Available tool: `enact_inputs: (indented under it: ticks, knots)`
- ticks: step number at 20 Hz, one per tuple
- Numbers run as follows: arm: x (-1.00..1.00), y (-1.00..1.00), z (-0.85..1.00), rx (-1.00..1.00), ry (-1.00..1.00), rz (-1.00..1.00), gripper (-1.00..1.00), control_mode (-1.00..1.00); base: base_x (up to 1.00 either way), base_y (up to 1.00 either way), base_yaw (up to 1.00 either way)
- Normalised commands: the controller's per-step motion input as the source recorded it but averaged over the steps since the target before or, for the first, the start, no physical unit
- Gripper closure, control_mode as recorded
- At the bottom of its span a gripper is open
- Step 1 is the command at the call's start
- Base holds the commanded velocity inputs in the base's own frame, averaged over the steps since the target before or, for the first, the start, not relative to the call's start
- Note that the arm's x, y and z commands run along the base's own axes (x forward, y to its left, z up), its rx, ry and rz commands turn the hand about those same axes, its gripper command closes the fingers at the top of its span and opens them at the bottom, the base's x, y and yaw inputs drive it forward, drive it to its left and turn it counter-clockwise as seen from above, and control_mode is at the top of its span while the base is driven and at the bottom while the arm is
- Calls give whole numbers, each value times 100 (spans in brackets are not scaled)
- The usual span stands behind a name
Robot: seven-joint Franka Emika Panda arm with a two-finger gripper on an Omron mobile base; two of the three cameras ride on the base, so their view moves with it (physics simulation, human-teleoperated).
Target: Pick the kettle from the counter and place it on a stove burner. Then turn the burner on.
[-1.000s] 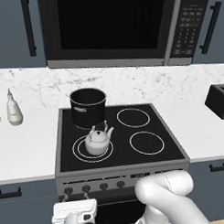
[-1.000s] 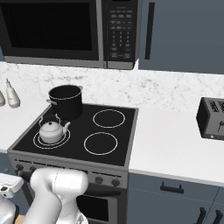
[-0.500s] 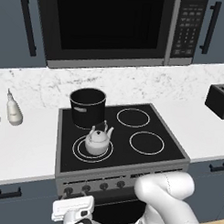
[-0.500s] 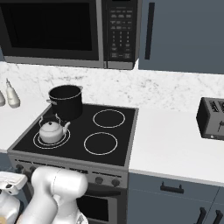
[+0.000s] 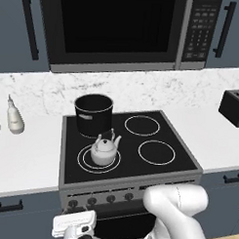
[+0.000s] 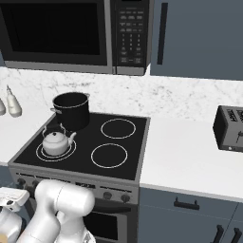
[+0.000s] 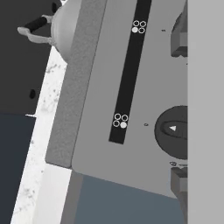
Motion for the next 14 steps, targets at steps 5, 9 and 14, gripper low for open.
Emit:
enact_inputs:
  ticks: [5, 9, 14]
  knots:
    - [28, 3, -6, 0, 0, 0, -100, -100, 0, 0, 0]
    - [5, 11, -8, 0, 0, 0, -100, -100, 0, 0, 0]
    - [0, 6, 0, 0, 0, 0, -100, -100, 0, 0, 0]
